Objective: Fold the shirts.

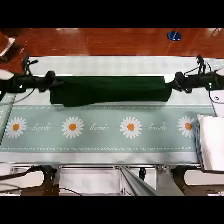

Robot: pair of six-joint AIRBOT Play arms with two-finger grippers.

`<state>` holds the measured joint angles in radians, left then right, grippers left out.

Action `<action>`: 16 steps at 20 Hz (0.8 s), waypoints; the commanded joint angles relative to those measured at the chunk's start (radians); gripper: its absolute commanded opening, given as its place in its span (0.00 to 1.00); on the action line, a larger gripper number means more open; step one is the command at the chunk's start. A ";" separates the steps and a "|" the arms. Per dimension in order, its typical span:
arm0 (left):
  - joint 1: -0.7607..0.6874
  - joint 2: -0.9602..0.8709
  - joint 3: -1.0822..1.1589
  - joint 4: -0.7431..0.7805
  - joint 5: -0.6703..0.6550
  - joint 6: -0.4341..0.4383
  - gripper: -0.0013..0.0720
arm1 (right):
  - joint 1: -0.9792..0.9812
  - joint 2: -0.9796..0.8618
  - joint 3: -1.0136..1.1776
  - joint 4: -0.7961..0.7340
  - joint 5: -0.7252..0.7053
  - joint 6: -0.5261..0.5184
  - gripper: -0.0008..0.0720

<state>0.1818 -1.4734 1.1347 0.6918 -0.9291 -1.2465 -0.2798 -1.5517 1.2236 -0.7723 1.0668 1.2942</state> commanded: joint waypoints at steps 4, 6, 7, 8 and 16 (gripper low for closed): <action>-0.043 -0.349 0.365 0.019 -0.050 -0.102 0.04 | 0.026 -0.276 0.267 0.059 -0.001 0.029 0.04; -0.046 -0.386 0.386 0.018 -0.051 -0.102 0.10 | 0.040 -0.339 0.316 0.060 -0.012 0.030 0.07; -0.048 -0.392 0.386 0.019 -0.060 -0.102 0.52 | 0.046 -0.362 0.334 0.061 -0.018 0.047 0.39; -0.043 -0.392 0.390 0.028 -0.083 -0.099 0.71 | 0.046 -0.367 0.343 0.060 -0.022 0.055 0.57; 0.176 -0.228 0.343 0.431 -0.450 -0.179 0.71 | -0.134 -0.299 0.354 -0.166 0.137 0.135 0.57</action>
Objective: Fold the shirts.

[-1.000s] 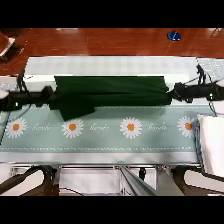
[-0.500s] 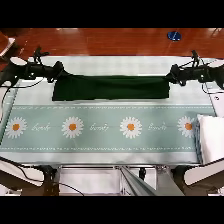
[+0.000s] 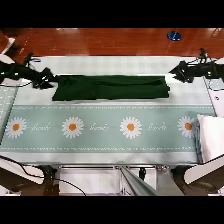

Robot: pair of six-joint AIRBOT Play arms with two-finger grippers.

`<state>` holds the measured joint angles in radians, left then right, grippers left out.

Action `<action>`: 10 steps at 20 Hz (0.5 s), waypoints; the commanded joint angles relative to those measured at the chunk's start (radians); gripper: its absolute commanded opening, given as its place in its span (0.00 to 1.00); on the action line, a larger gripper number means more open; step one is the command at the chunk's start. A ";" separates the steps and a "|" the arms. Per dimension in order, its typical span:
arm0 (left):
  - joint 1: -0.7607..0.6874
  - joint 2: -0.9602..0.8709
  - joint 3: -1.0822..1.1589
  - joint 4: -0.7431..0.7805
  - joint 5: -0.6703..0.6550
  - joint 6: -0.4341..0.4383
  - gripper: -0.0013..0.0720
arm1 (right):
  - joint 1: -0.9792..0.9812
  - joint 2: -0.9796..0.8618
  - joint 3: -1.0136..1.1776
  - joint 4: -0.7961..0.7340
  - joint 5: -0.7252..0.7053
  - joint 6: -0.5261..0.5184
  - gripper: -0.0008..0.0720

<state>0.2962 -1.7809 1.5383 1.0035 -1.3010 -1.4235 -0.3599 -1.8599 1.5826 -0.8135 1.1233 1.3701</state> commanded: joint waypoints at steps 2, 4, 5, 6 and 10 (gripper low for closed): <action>0.052 0.229 -0.251 0.021 0.126 0.022 0.71 | -0.054 0.003 -0.055 -0.143 0.072 0.089 0.57; 0.001 0.373 -0.440 -0.101 0.300 0.105 0.71 | -0.024 -0.031 -0.070 -0.100 0.081 0.088 0.57; -0.038 0.440 -0.523 -0.133 0.361 0.129 0.71 | -0.004 -0.048 -0.070 -0.080 0.083 0.089 0.57; -0.078 0.492 -0.582 -0.137 0.397 0.130 0.71 | 0.017 -0.061 -0.070 -0.053 0.081 0.087 0.57; -0.221 0.553 -0.635 -0.155 0.401 0.129 0.71 | 0.116 -0.074 -0.069 -0.031 0.065 0.076 0.57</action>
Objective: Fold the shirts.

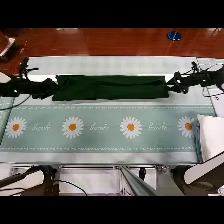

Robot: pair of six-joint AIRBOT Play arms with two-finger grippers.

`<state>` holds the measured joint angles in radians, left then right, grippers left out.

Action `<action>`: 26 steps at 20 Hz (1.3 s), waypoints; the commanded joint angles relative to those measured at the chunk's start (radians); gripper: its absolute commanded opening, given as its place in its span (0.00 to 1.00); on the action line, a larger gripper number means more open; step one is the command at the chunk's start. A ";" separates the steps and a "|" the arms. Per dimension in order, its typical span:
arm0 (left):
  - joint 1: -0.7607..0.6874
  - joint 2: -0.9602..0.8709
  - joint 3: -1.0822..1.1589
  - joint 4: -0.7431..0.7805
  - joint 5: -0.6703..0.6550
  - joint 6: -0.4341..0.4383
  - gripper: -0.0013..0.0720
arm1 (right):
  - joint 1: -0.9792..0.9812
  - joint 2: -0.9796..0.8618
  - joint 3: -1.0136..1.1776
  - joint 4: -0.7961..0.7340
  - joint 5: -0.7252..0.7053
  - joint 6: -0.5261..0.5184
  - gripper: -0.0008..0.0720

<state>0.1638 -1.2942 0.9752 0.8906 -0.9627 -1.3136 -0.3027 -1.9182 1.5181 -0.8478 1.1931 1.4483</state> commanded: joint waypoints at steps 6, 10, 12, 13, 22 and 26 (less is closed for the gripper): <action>-0.238 0.060 -0.069 -0.055 0.115 0.020 0.05 | 0.105 0.036 -0.005 0.005 0.085 -0.047 0.04; -0.332 0.060 -0.069 -0.080 0.085 0.019 0.04 | 0.079 0.302 -0.106 -0.027 0.117 -0.110 0.04; -0.422 0.054 -0.069 -0.079 0.112 0.019 0.04 | 0.072 0.512 -0.259 -0.040 0.090 -0.165 0.04; -0.460 0.040 -0.064 -0.071 0.114 0.019 0.04 | 0.072 0.619 -0.336 -0.058 0.081 -0.171 0.04; -0.730 -0.303 0.312 -0.047 0.136 -0.102 0.04 | 0.072 1.339 -0.745 -0.051 0.142 -0.045 0.04; -0.900 -0.479 0.438 -0.107 0.098 -0.113 0.04 | 0.072 1.390 -0.745 -0.030 0.155 -0.026 0.04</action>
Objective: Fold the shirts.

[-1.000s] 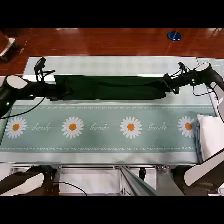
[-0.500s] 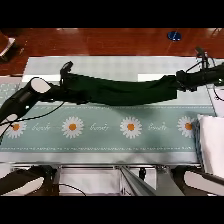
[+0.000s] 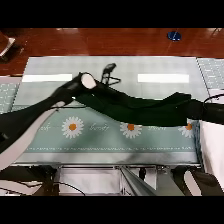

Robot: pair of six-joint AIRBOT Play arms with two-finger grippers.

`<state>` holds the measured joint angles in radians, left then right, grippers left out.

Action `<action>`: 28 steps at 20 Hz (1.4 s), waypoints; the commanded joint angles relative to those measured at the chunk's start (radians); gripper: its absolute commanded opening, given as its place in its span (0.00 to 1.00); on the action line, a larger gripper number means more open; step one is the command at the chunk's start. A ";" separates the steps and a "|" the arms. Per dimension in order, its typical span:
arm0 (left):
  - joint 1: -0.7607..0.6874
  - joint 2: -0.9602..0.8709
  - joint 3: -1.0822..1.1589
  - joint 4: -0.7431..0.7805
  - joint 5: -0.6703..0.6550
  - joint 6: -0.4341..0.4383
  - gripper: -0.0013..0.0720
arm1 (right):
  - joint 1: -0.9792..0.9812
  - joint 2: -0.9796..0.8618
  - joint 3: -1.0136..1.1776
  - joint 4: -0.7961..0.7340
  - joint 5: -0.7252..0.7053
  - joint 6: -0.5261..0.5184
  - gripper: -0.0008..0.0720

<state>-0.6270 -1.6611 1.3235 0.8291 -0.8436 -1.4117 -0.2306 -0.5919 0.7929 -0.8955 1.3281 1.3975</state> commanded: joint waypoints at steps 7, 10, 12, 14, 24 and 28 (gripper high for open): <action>-0.282 -0.227 0.124 -0.188 -0.069 0.017 0.04 | 0.000 0.062 -0.020 0.106 -0.042 0.010 0.04; -0.155 -0.179 0.137 -0.182 -0.119 0.023 0.04 | 0.036 0.020 0.005 0.158 -0.045 -0.007 0.04; -0.021 -0.109 0.136 -0.140 -0.155 0.023 0.04 | 0.103 -0.035 0.052 0.161 -0.062 -0.007 0.04; 0.129 -0.002 0.108 -0.079 -0.178 0.019 0.04 | 0.196 -0.113 0.110 0.161 -0.111 -0.006 0.04; 0.616 0.963 -0.756 -0.059 -0.096 0.063 0.04 | 0.610 -0.909 0.652 0.157 -0.263 -0.003 0.04; 0.614 1.160 -0.941 -0.061 -0.100 0.033 0.04 | 0.666 -1.173 0.842 0.180 -0.261 0.037 0.04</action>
<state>-0.0345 -0.6571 0.5297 0.7685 -0.9554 -1.3636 0.3859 -1.5757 1.4982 -0.7349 1.0786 1.4071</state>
